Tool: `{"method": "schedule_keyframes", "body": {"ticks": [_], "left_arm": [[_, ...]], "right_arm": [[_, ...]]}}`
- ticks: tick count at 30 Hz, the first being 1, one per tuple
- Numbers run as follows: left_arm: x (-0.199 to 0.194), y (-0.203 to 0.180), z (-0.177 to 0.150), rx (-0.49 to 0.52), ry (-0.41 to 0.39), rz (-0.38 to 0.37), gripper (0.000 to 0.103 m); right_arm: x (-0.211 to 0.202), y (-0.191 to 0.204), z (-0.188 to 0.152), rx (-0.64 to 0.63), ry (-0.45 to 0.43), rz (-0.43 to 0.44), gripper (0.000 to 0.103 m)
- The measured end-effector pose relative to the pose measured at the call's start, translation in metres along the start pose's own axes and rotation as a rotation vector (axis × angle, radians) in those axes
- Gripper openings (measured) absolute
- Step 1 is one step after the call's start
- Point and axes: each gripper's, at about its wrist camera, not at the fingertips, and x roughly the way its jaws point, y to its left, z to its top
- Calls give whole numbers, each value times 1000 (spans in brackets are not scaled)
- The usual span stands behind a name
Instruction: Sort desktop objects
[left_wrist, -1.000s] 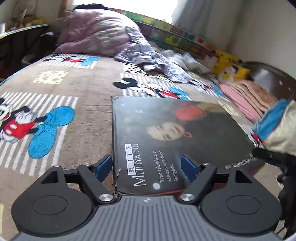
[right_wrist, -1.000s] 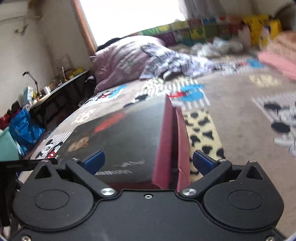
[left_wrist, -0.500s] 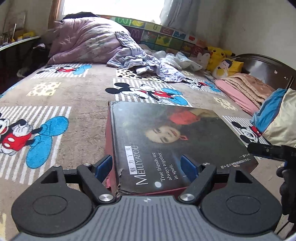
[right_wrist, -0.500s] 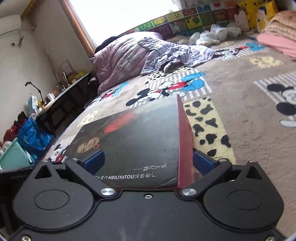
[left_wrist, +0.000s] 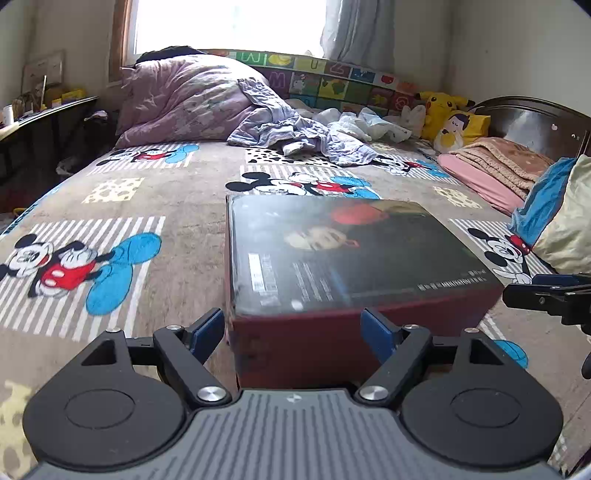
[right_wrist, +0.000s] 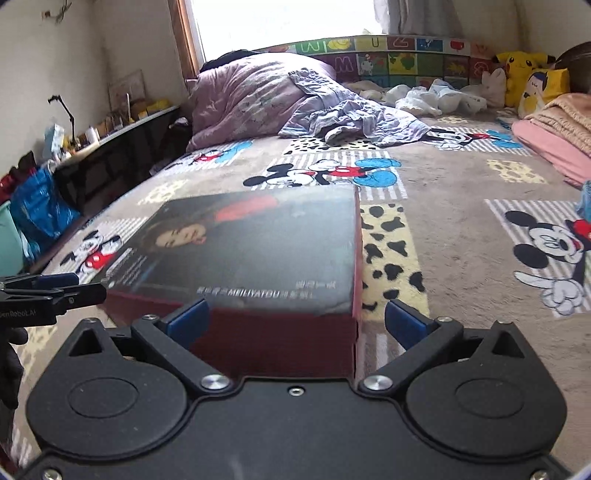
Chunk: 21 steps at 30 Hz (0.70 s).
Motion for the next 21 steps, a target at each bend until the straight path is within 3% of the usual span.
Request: {"method": "schedule_keyframes", "body": {"ticks": [6,15,21], "left_arm": [[-30,-13,-15,-11,-31,52,83],[-77,-31,-26,-73,-76,31,83],[-105,-48,-32,-78,-108,55,83]], "right_arm": [[-27,11,-11,-32,-7,-51,103],[-61,18,-25,-45,-9,-123,103],[-86,22,-32,-23,-14,-109,103]]}}
